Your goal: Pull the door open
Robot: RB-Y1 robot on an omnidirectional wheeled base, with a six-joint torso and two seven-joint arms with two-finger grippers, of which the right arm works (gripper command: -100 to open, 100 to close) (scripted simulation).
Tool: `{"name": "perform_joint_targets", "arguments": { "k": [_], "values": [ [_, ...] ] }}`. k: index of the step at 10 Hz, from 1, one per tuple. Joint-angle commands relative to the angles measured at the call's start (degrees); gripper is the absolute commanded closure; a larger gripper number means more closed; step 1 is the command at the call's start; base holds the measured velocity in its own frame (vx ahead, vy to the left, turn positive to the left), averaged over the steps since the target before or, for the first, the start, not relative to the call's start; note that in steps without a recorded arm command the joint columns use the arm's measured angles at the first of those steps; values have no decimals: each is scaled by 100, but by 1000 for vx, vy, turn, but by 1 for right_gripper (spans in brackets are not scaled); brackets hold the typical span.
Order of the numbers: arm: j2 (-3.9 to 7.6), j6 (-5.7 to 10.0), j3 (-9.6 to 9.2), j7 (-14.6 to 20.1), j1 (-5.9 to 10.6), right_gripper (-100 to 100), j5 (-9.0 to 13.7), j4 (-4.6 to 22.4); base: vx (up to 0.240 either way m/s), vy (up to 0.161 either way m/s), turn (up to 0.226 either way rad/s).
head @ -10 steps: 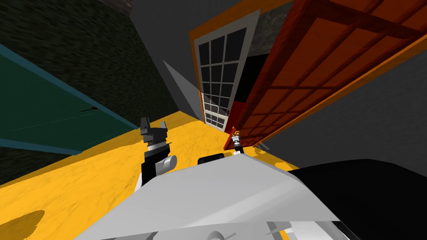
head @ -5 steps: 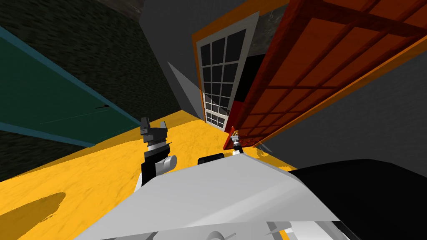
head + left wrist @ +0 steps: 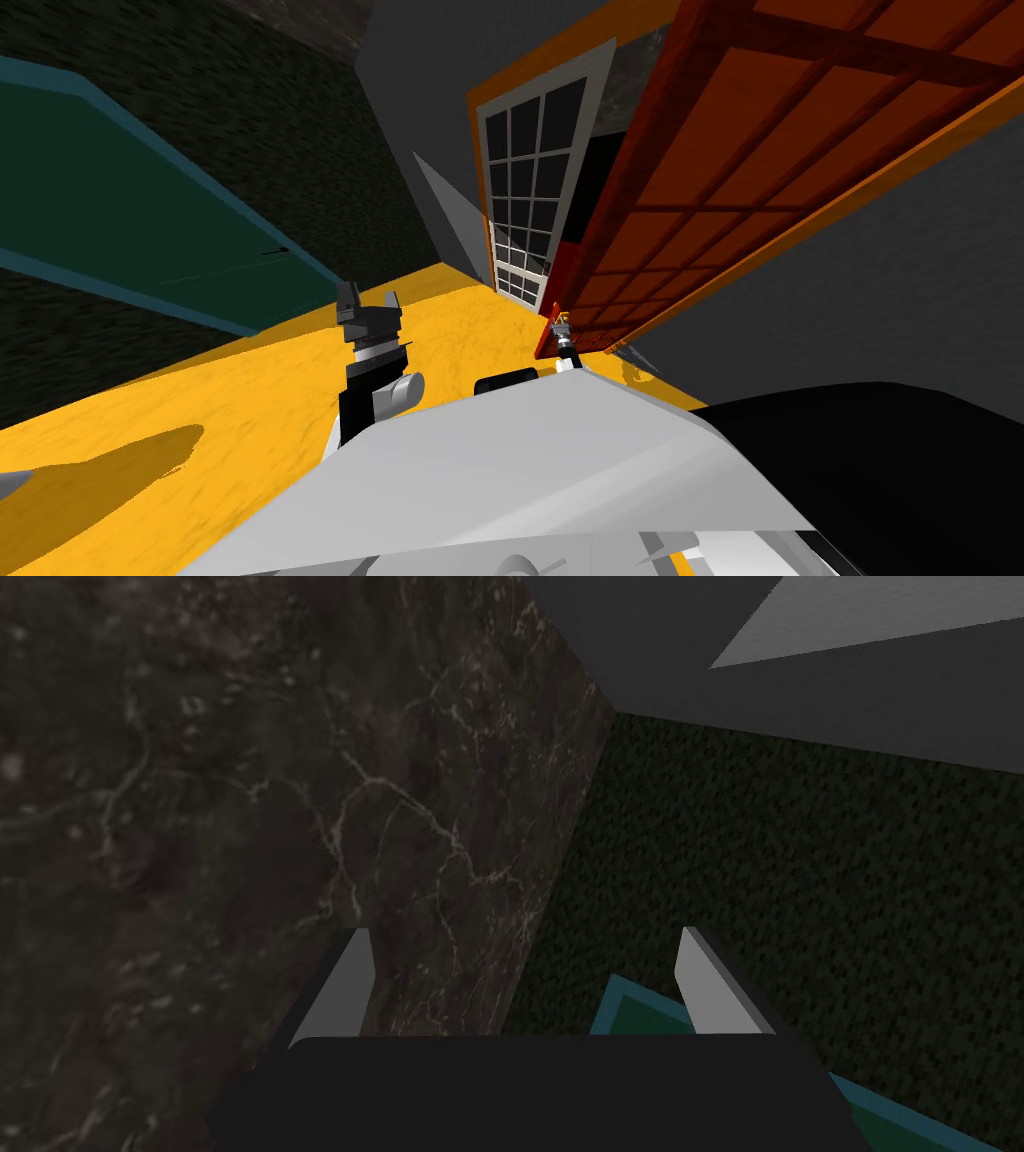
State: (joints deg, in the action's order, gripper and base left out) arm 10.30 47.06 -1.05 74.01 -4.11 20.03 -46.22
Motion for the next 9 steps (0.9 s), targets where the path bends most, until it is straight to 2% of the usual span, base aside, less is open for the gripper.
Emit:
{"name": "perform_joint_targets", "arguments": {
  "k": [1, 7, 8, 9],
  "values": [
    [51, -18, 2, 233, -38, -100, 93, 8, -95, -30, 80],
    [46, -62, -211, 912, 18, -100, 280, -82, -88, -31, 62],
    [46, -67, -237, 994, 25, -100, 302, -93, -98, -42, 72],
    [-21, -70, -284, 904, 45, -100, 253, -176, -44, 1, 66]
  ]
}}
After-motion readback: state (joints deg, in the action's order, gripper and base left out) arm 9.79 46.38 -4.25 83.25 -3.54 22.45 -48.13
